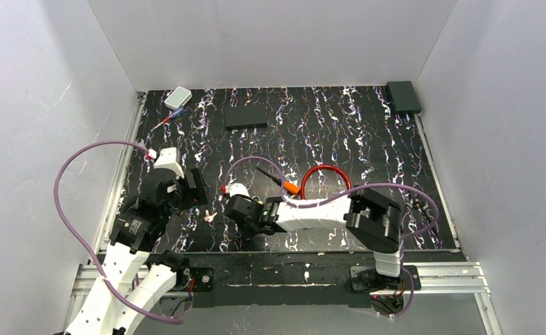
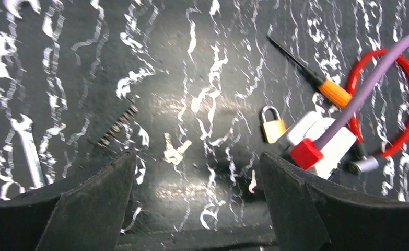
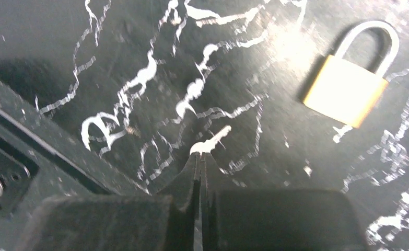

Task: Unlock with the key

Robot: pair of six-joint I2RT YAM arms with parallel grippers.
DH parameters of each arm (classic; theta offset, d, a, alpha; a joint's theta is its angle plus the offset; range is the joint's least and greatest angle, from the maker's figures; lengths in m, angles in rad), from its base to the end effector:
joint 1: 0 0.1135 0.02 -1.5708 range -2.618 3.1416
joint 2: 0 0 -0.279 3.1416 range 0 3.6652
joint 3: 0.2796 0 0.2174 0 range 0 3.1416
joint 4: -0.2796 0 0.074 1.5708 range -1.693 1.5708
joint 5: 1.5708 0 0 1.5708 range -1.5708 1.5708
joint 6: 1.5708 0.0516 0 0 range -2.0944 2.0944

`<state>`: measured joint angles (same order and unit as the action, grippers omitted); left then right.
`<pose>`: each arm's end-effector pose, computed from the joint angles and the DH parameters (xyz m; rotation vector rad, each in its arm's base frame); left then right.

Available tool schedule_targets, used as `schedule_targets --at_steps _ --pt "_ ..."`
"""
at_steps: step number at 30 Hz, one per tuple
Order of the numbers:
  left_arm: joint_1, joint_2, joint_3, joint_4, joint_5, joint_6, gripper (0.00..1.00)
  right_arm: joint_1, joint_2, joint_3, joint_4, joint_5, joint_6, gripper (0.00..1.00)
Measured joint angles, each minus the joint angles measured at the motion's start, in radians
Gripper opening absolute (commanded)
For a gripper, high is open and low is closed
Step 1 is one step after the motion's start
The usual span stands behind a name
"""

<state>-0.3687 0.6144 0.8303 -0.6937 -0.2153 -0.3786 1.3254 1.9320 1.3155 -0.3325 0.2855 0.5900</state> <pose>0.0914 -0.0235 0.3205 -0.1443 2.0406 -0.2479 0.1102 0.3803 0.2022 -0.7974 2.3937 0.4539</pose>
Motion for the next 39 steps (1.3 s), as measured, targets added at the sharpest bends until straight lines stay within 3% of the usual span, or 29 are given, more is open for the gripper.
schedule_targets --at_steps 14,22,32,39 --pt "0.0 0.039 -0.002 -0.076 0.426 -0.274 0.84 0.0 -0.444 -0.235 0.055 0.018 -0.273 0.01" --pt "0.0 -0.034 -0.235 0.189 0.649 -0.683 0.81 0.0 -0.707 -0.343 0.144 0.06 -0.253 0.01" --pt "-0.018 -0.066 -0.461 0.478 0.686 -1.193 0.77 0.0 -0.749 -0.363 0.28 0.161 -0.181 0.01" --pt "-0.053 -0.061 -0.512 0.63 0.666 -1.395 0.69 0.0 -0.702 -0.362 0.334 0.169 -0.174 0.01"
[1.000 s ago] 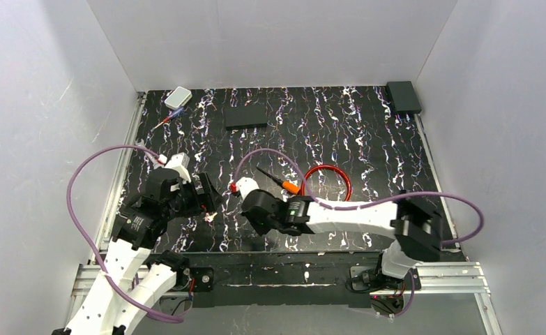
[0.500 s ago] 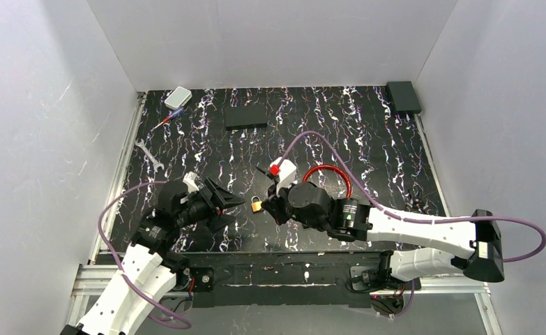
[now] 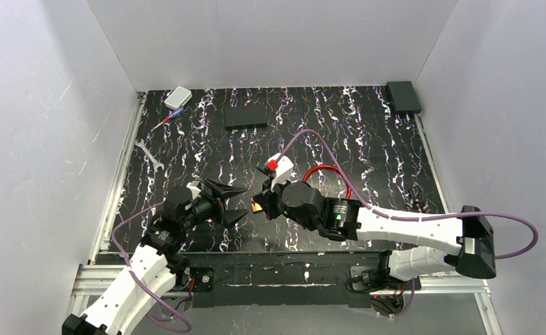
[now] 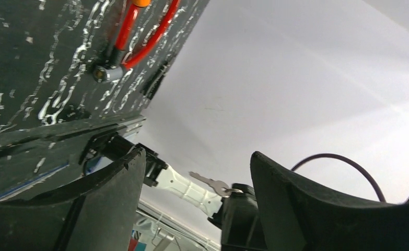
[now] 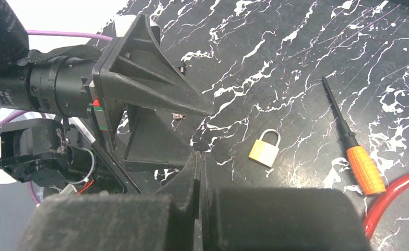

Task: Unlock with the key

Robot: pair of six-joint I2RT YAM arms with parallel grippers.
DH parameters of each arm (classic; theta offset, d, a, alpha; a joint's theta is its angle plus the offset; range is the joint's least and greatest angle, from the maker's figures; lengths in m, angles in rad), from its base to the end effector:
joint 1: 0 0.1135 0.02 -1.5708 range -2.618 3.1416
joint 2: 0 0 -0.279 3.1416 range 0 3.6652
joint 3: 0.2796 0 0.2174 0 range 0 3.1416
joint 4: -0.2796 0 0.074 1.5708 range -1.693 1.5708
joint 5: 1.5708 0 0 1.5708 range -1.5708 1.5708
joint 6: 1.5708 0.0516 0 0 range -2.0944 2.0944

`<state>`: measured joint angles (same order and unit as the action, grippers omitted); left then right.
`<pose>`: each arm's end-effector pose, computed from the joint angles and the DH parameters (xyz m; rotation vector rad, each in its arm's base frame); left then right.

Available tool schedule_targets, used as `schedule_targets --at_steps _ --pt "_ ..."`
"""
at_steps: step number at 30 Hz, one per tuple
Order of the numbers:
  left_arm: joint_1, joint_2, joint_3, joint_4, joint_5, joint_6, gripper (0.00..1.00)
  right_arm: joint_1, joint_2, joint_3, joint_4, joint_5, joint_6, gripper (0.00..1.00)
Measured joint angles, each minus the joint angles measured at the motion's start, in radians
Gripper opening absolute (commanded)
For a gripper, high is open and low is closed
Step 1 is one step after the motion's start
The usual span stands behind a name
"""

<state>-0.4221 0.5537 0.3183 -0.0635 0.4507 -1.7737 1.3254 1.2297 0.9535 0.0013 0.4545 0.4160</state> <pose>0.0957 -0.0676 0.2343 -1.1415 2.0496 -1.7618 0.0851 0.2466 0.3445 -0.5259 1.8193 0.8020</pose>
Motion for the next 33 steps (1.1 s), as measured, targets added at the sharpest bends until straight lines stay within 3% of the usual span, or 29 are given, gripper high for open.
schedule_targets --at_steps 18,20,21,33 --pt "-0.021 0.014 0.0 0.086 -0.022 -0.097 0.48 0.0 0.085 0.032 0.123 -0.013 -0.008 0.01" --pt "-0.021 0.014 0.0 0.086 -0.022 -0.098 0.42 0.0 0.088 0.032 0.131 -0.016 -0.009 0.01" --pt "-0.022 0.014 0.0 0.087 -0.023 -0.101 0.29 0.0 0.088 0.032 0.132 -0.016 -0.01 0.01" --pt "-0.025 0.019 0.0 0.093 -0.024 -0.105 0.19 0.0 0.105 0.032 0.155 -0.037 -0.026 0.01"
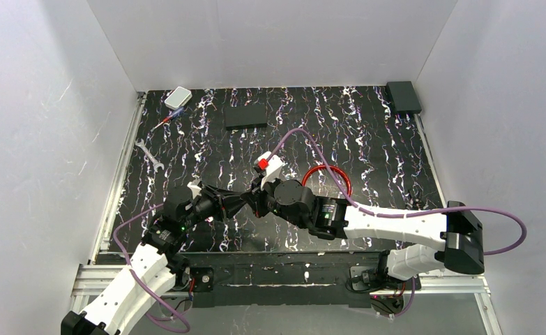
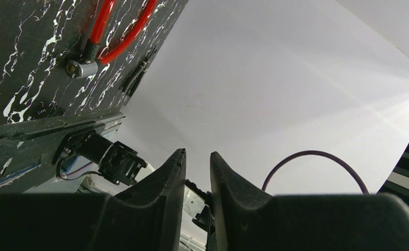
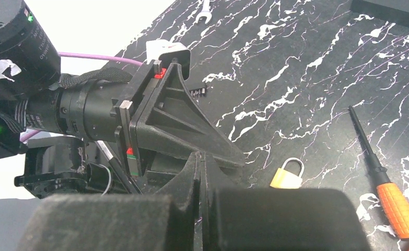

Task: Unlock with the key

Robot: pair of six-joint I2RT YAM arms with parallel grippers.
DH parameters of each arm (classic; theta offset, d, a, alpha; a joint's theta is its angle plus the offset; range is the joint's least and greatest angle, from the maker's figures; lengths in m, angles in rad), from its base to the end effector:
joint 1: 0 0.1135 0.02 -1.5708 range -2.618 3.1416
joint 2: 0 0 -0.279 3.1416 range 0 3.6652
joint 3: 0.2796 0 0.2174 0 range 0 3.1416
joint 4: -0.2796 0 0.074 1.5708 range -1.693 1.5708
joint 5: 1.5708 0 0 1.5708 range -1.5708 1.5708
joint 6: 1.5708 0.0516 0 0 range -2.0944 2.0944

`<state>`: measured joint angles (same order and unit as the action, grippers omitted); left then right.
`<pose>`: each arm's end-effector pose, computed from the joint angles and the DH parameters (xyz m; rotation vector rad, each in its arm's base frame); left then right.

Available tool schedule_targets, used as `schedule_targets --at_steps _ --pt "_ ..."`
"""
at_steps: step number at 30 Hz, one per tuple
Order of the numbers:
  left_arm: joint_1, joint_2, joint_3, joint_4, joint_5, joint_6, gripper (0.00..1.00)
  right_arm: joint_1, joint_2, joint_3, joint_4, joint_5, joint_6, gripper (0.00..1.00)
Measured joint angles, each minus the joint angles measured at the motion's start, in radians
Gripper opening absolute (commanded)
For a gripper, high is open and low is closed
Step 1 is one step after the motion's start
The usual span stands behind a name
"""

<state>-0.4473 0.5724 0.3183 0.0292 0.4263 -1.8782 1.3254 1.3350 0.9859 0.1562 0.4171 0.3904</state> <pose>0.0996 -0.0715 0.2432 -1.1948 1.9726 -1.8579 0.0909 0.2768 0.3465 -0.5325 1.7527 0.8745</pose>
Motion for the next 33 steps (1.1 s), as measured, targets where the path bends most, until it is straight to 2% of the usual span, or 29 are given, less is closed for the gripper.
schedule_targets --at_steps 6,8,18,20,24,26,28,33 --pt "0.0 0.0 -0.001 0.001 -0.012 -0.003 0.07 0.001 0.0 -0.001 0.003 -0.012 -0.002 0.01" --pt "0.0 0.0 -0.002 0.003 -0.017 -0.006 0.01 0.004 0.0 -0.003 0.002 -0.018 -0.001 0.01" --pt "0.0 0.075 0.006 0.035 -0.021 0.02 0.0 0.003 0.0 -0.03 -0.002 -0.029 0.0 0.01" --pt "0.0 0.086 0.006 0.033 -0.026 0.031 0.0 0.003 0.0 -0.035 -0.006 -0.027 0.003 0.13" --pt "-0.001 0.084 0.008 0.03 -0.056 0.066 0.0 0.004 -0.003 -0.035 -0.02 -0.026 0.029 0.54" --pt "-0.001 0.086 0.008 0.03 -0.077 0.086 0.0 0.004 -0.01 -0.035 -0.025 -0.027 0.043 0.67" --pt "-0.001 0.092 0.009 0.03 -0.095 0.108 0.0 0.004 -0.021 -0.035 -0.027 -0.028 0.056 0.73" --pt "-0.001 0.111 0.036 0.02 -0.134 0.195 0.0 0.003 -0.068 -0.039 -0.025 -0.031 0.083 0.76"
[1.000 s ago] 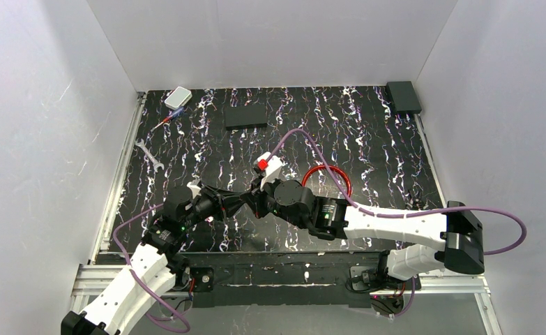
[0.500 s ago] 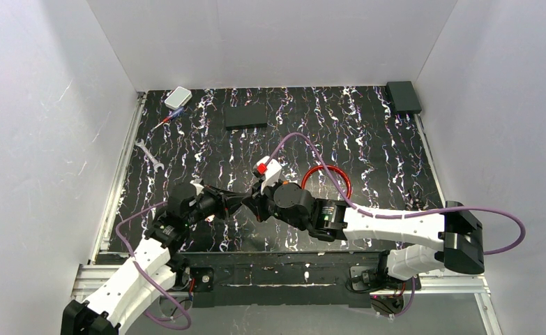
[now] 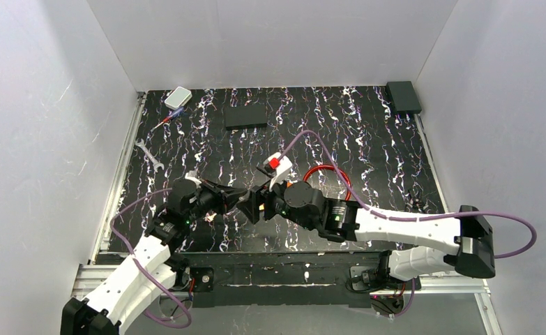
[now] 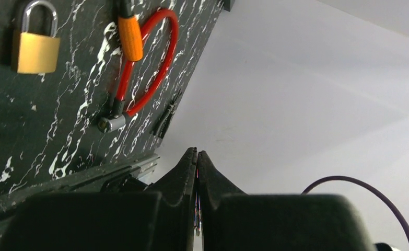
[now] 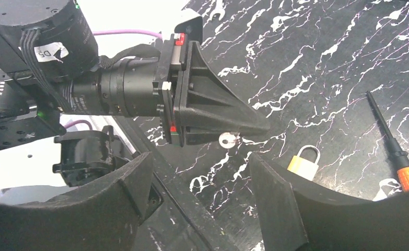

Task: Unlock with the key

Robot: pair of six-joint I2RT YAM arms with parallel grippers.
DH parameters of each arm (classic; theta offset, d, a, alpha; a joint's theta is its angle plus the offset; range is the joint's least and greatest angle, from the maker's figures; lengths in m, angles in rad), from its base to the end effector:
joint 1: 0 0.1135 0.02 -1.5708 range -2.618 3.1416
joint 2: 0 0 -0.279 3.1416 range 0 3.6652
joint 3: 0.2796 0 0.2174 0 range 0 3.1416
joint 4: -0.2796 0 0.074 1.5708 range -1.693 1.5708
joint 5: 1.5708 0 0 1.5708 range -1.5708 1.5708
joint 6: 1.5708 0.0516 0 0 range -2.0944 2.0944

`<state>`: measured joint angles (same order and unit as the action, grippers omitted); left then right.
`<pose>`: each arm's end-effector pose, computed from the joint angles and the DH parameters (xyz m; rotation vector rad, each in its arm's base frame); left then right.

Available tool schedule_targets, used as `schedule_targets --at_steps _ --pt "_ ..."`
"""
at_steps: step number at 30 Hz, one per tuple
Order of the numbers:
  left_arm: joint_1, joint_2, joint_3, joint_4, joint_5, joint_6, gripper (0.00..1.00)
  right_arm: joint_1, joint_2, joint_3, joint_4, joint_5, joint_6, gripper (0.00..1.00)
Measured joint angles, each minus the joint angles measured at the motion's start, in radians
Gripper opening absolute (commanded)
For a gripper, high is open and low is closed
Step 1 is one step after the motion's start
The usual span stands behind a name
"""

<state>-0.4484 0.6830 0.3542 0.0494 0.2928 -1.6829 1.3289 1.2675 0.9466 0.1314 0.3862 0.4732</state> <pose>0.1191 -0.0738 0.2449 -1.0864 1.9578 -1.6260 0.0844 0.2609 0.3478 -0.4892 1.7841 0.9616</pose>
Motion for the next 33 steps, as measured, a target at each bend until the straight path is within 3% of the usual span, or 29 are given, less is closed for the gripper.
schedule_targets --at_steps 13,24,33 --pt "0.0 -0.147 0.123 -0.002 -0.128 0.419 0.0 -0.049 -0.055 -0.067 0.071 -0.146 0.09 0.72" --pt "0.0 -0.225 0.285 -0.002 -0.045 0.839 0.0 -0.137 -0.067 -0.093 0.293 -0.43 0.1 0.81" --pt "0.0 -0.225 0.361 -0.001 0.04 0.963 0.0 -0.138 -0.048 -0.052 0.411 -0.56 0.099 0.78"
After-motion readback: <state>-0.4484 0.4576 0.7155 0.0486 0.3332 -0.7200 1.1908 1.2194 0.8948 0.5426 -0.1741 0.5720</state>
